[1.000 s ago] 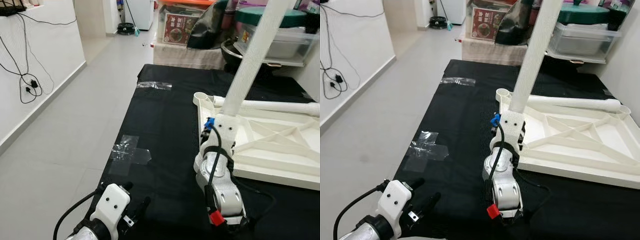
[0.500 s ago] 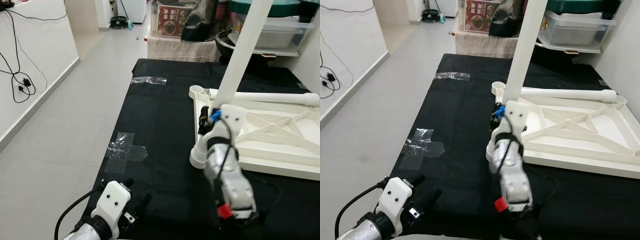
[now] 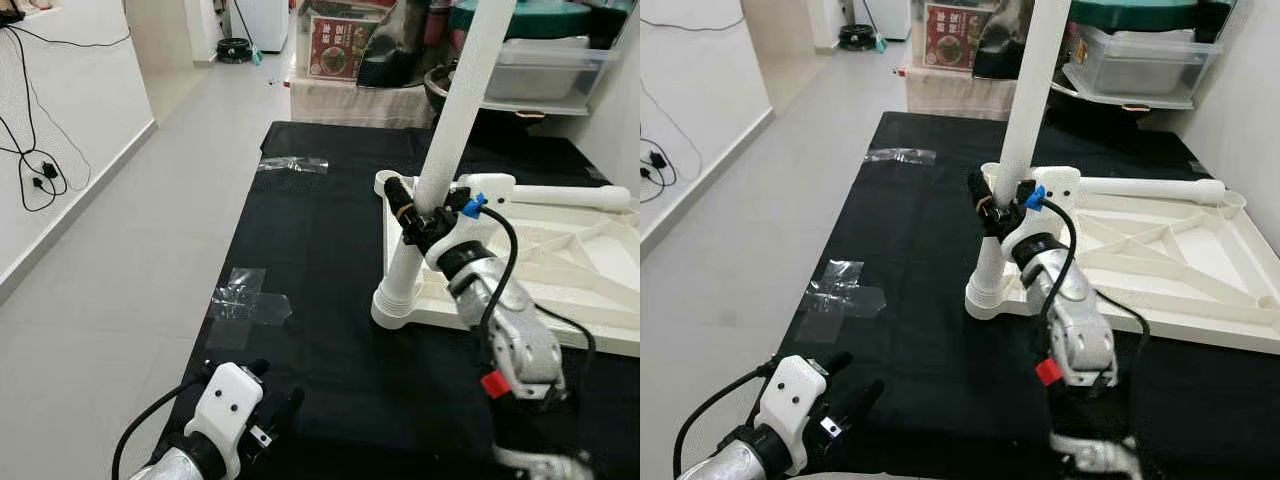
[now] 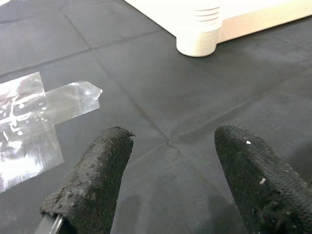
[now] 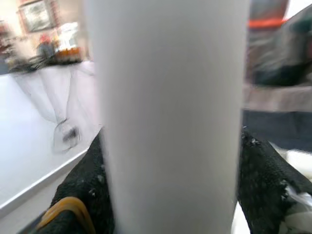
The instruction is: Building children table
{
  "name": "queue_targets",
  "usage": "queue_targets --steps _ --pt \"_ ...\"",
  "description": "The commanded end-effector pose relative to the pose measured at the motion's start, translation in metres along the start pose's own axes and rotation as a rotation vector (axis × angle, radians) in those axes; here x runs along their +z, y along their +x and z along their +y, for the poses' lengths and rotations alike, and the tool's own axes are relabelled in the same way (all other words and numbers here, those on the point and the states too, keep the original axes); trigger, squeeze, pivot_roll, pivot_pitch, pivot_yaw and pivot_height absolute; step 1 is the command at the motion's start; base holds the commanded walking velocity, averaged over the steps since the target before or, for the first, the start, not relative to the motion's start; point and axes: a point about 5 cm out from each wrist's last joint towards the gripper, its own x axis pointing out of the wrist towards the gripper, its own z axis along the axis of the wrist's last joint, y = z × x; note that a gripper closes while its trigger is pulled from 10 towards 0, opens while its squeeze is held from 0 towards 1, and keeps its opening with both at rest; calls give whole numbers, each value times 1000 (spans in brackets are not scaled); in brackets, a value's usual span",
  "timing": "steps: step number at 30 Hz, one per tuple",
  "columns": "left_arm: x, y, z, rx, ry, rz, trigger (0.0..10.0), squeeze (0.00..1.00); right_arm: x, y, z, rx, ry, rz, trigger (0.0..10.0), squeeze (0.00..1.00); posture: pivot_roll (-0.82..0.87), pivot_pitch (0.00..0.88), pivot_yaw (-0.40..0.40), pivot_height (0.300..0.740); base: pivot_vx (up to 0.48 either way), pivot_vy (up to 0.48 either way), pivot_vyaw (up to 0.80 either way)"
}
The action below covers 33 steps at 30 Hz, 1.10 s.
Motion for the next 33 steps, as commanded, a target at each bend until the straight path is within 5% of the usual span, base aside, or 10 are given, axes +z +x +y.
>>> queue_targets --steps 1,8,13,14,19,20,21,29,33 --pt "-4 -1 -1 -9 -13 17 10000 0 -1 5 0 121 49 21 10000 0 108 77 -79 740 0 0 0" --pt "-3 -2 -2 -12 -13 20 10000 0 4 17 5 450 82 121 10000 0 124 82 -85 740 0 0 0" --pt "-3 -2 -2 -11 -13 22 10000 0 8 19 7 544 87 121 10000 0 129 83 -88 740 0 0 0" --pt "-3 -3 -3 -17 -9 24 10000 0 12 20 11 730 117 121 10000 0 138 86 -88 740 0 0 0" --pt "-3 -4 -3 -19 -8 24 10000 0 13 23 13 830 126 128 10000 0 142 92 -92 740 0 0 0" --pt "-4 -4 -4 -16 -11 26 10000 0 13 26 14 849 130 122 3843 0 143 90 -90 740 0 0 0" --pt "-4 -5 -4 -15 -12 26 10000 0 14 29 15 867 157 113 0 0 143 92 -93 740 0 0 0" --pt "-4 -5 -4 -12 -21 26 10000 0 5 35 18 783 95 116 0 0 141 97 -99 740 0 0 0" --pt "-4 -2 -5 -37 -37 26 10000 0 -2 32 12 483 15 98 0 0 135 93 -89 740 0 0 0"
